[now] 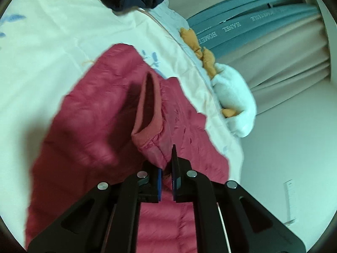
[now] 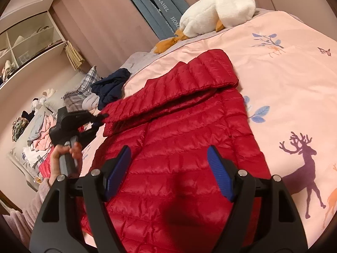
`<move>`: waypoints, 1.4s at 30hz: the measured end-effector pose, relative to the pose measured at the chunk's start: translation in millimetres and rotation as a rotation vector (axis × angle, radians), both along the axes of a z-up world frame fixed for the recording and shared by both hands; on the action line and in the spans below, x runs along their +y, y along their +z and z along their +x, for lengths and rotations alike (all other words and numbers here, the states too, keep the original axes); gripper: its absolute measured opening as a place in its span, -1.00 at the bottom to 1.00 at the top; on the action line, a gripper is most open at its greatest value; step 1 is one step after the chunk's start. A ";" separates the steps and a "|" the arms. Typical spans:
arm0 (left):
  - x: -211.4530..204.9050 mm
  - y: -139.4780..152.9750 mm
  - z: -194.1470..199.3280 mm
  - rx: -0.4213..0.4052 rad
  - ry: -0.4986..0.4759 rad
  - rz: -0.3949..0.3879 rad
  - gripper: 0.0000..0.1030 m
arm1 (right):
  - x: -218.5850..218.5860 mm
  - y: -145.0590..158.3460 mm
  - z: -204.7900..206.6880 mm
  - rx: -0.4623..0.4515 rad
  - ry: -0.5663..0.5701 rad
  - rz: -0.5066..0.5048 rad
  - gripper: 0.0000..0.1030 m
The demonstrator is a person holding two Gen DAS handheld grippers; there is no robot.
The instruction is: Fold large clothes
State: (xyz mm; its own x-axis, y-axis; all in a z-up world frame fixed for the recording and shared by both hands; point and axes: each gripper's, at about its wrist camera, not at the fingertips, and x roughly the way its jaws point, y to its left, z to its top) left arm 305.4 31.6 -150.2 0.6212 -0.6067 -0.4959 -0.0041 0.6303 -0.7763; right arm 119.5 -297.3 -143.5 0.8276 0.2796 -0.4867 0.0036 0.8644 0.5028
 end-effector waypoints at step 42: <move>-59.1 -1.6 19.0 -0.100 -0.258 0.563 -0.04 | -30.3 -6.6 252.3 0.246 -0.143 -0.362 0.28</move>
